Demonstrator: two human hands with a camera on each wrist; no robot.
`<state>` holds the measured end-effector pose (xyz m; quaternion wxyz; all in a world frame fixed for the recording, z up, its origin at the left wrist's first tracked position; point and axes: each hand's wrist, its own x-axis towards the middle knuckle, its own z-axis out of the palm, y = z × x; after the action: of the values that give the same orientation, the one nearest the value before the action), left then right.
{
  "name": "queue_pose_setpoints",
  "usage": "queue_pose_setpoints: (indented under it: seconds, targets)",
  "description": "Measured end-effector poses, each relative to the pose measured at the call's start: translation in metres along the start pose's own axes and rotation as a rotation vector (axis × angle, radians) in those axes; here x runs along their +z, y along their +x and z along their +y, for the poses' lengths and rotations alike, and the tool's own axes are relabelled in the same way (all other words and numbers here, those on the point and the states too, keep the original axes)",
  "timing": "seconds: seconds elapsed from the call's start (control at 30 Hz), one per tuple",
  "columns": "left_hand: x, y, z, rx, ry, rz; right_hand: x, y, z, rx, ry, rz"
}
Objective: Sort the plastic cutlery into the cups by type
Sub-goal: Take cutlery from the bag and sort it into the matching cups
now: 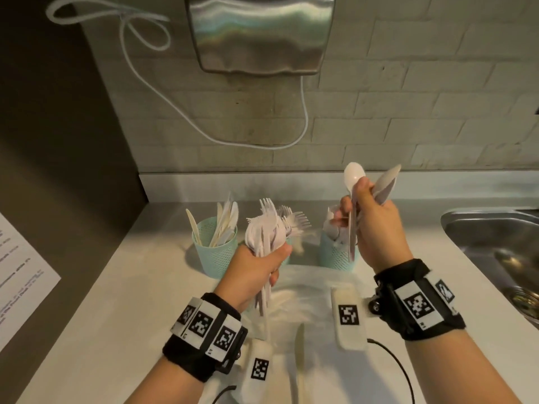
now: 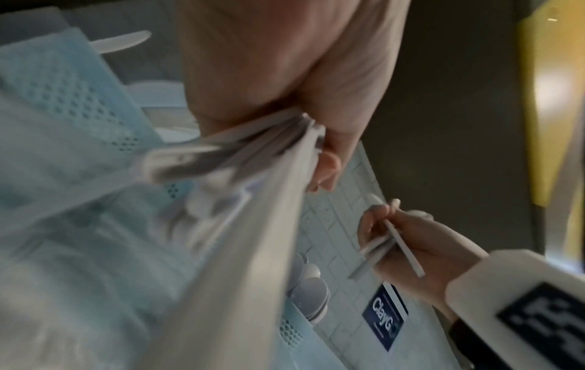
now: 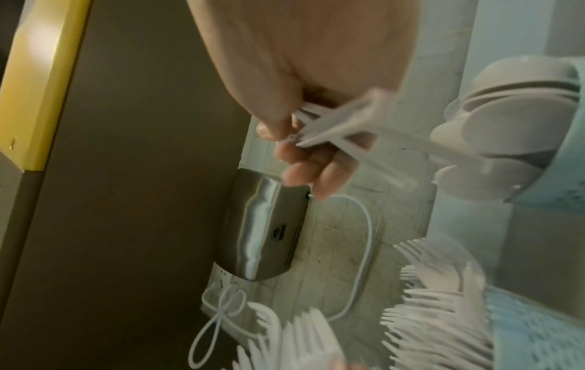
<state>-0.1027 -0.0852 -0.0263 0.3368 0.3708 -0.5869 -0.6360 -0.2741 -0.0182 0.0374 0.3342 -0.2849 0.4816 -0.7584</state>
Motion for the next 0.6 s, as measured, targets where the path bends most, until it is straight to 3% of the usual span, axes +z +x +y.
queue_pose_setpoints:
  seconds: [0.2, 0.3, 0.43, 0.6]
  targets:
    - [0.008, -0.031, 0.014, 0.148, 0.399, -0.149, -0.014, -0.012, 0.015, 0.067, -0.358, -0.073]
    - [0.013, -0.036, 0.001, 0.157, 0.66, -0.245, -0.021, -0.013, 0.023, 0.088, -0.43, -0.018]
    - [0.023, -0.031, -0.031, 0.112, 0.985, -0.357, -0.024, -0.018, 0.027, 0.093, -0.445, 0.004]
    - [0.031, -0.035, -0.047, -0.033, 1.258, -0.335, -0.031, -0.024, 0.024, 0.074, -0.449, 0.029]
